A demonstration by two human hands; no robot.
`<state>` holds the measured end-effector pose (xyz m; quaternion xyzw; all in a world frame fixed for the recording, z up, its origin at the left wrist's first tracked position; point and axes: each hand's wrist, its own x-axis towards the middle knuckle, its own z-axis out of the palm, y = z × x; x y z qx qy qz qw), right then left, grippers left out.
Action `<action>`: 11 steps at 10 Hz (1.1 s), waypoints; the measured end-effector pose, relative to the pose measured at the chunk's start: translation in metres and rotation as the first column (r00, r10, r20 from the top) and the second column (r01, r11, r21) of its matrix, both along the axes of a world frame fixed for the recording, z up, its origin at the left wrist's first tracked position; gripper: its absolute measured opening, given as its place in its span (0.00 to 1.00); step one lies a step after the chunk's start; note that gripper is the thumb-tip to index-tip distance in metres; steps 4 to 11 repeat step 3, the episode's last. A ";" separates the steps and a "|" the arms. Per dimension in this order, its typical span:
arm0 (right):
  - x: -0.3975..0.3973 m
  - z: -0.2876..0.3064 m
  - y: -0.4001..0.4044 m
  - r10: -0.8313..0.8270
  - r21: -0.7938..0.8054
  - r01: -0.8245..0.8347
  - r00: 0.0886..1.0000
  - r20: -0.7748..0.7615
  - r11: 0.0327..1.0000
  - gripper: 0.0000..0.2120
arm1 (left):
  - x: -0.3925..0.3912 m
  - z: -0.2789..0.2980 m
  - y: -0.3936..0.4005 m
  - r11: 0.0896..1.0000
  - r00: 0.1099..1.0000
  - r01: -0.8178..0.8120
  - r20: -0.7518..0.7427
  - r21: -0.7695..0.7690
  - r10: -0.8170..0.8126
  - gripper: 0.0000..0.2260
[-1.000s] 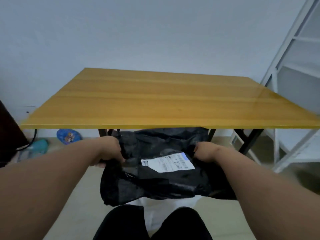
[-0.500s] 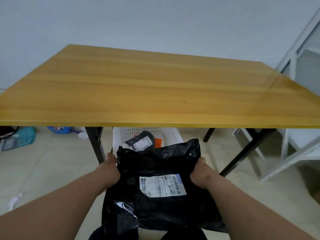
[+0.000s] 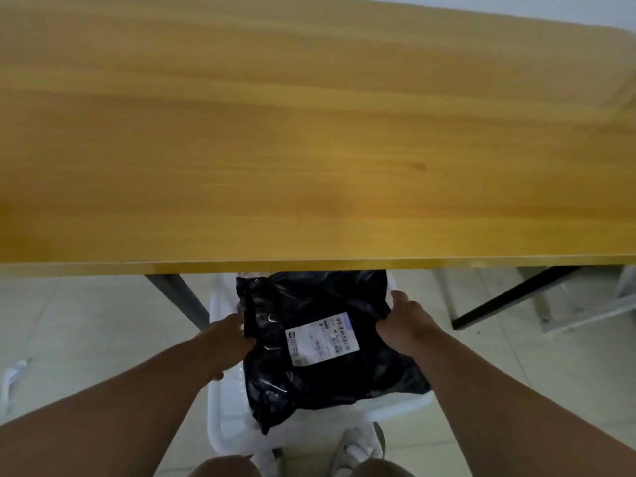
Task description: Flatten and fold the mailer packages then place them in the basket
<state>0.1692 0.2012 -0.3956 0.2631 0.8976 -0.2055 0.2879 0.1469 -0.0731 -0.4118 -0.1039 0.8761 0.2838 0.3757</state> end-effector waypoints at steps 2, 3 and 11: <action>0.014 0.023 -0.013 0.248 -0.076 -0.240 0.959 0.136 0.968 0.11 | 0.013 0.028 -0.001 0.998 0.999 -0.033 0.044 0.051 0.031 0.23; 0.027 0.051 -0.034 0.383 -0.101 -0.372 0.917 0.116 0.923 0.11 | 0.026 0.049 -0.008 0.998 0.998 0.058 0.008 -0.001 -0.058 0.24; 0.027 0.051 -0.034 0.383 -0.101 -0.372 0.917 0.116 0.923 0.11 | 0.026 0.049 -0.008 0.998 0.998 0.058 0.008 -0.001 -0.058 0.24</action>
